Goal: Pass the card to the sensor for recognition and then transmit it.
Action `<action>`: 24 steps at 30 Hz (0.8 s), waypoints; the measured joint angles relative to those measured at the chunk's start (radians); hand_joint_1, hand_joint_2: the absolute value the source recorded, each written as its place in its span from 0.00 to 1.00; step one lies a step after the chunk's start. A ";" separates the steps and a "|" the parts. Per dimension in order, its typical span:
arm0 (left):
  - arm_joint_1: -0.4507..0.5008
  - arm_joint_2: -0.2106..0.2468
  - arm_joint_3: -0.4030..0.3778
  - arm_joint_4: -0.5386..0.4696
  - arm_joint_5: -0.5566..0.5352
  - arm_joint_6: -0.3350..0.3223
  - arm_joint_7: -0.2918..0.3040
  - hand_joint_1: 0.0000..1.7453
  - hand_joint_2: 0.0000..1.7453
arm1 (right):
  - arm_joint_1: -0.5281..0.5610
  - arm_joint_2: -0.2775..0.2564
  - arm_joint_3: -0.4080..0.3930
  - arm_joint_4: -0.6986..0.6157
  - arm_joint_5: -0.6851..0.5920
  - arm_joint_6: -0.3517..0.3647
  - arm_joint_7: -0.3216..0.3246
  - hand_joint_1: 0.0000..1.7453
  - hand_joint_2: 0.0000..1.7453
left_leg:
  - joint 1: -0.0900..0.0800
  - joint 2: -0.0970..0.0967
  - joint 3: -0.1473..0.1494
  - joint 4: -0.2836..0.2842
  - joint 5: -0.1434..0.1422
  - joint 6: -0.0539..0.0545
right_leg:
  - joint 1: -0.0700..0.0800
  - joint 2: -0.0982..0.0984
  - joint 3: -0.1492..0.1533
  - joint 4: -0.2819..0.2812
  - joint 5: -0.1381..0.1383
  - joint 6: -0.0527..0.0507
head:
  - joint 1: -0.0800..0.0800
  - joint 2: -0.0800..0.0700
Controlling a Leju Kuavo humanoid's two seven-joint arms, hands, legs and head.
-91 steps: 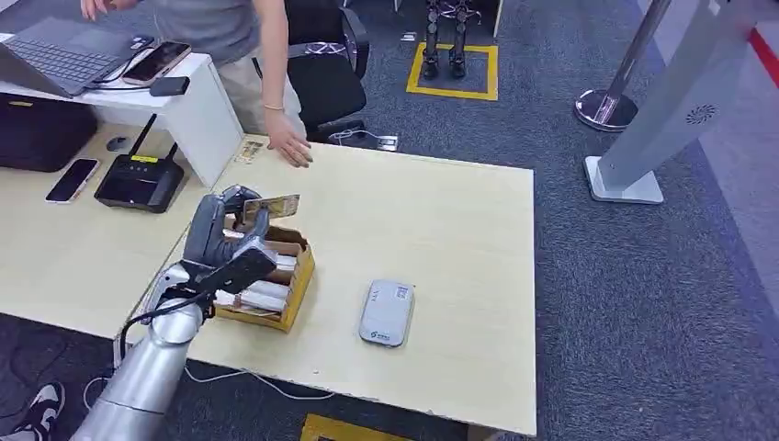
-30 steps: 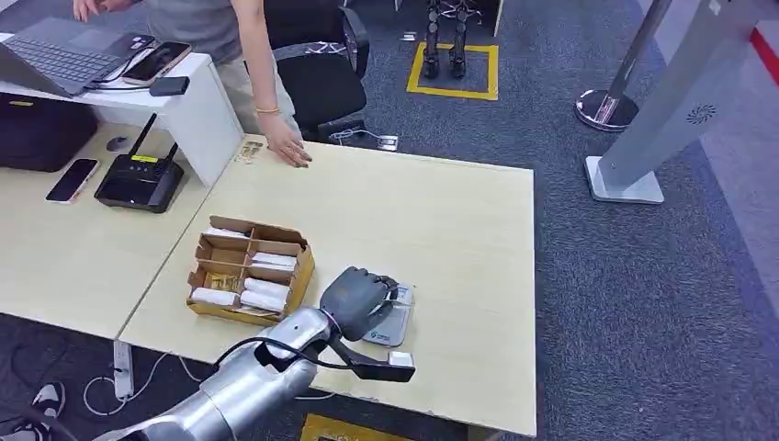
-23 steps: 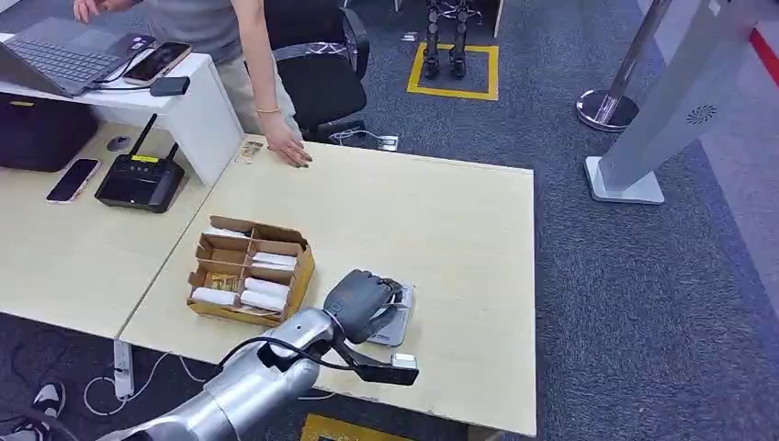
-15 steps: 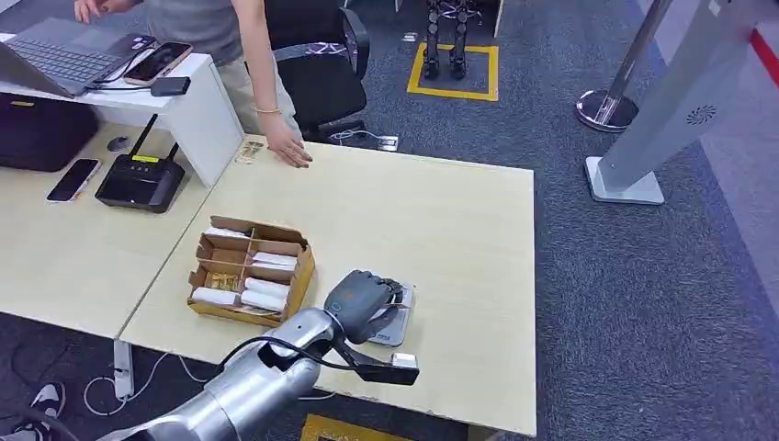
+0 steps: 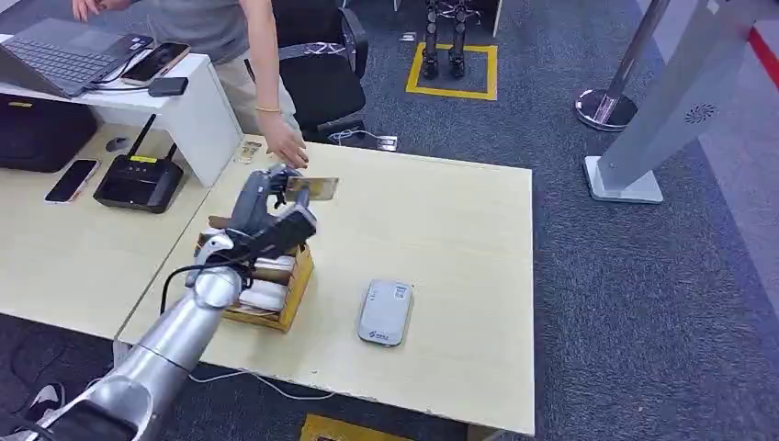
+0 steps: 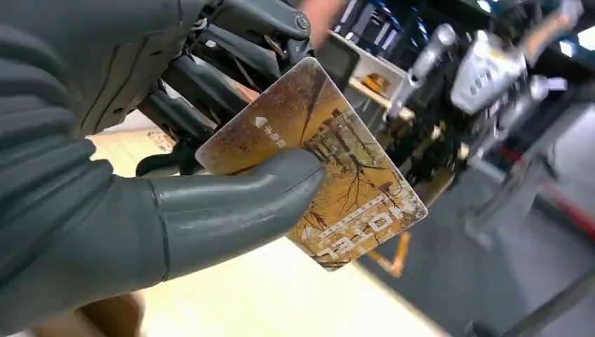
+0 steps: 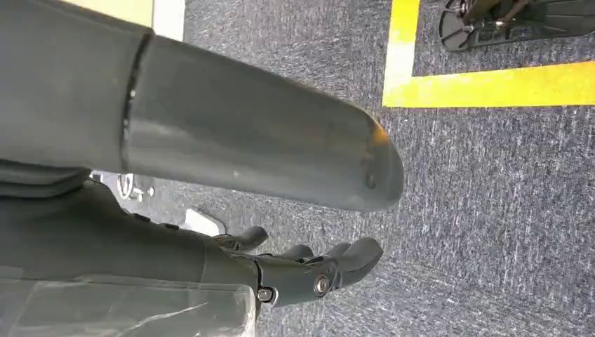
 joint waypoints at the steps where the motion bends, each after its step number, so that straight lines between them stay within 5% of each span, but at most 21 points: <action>1: -0.006 0.006 0.051 0.002 0.073 -0.028 -0.018 1.00 1.00 | 0.000 0.000 0.000 -0.001 0.003 0.000 0.003 0.00 0.00 | 0.000 0.000 0.000 0.000 0.000 0.000 | 0.000 0.000 0.000 0.000 0.000 0.000 | 0.000 0.000; 4: -0.016 0.019 0.169 0.015 0.195 -0.067 -0.046 1.00 1.00 | -0.001 0.002 0.000 -0.003 0.012 0.000 0.008 0.00 0.00 | 0.000 0.000 0.000 0.000 0.000 0.000 | 0.000 0.000 0.000 0.000 0.000 0.000 | 0.000 0.000; 9: -0.021 0.054 0.285 0.052 0.240 -0.080 -0.056 1.00 1.00 | -0.003 0.007 0.000 -0.006 0.024 0.000 0.012 0.00 0.00 | 0.000 0.000 0.000 0.000 0.000 0.000 | 0.000 0.000 0.000 0.000 0.000 0.000 | 0.000 0.000; 24: -0.027 0.091 0.360 0.111 0.247 -0.070 -0.051 1.00 1.00 | -0.007 0.013 0.000 -0.008 0.038 0.002 0.012 0.00 0.00 | 0.000 0.000 -0.001 0.000 0.000 0.000 | 0.000 0.001 0.000 0.000 0.000 0.000 | 0.000 0.000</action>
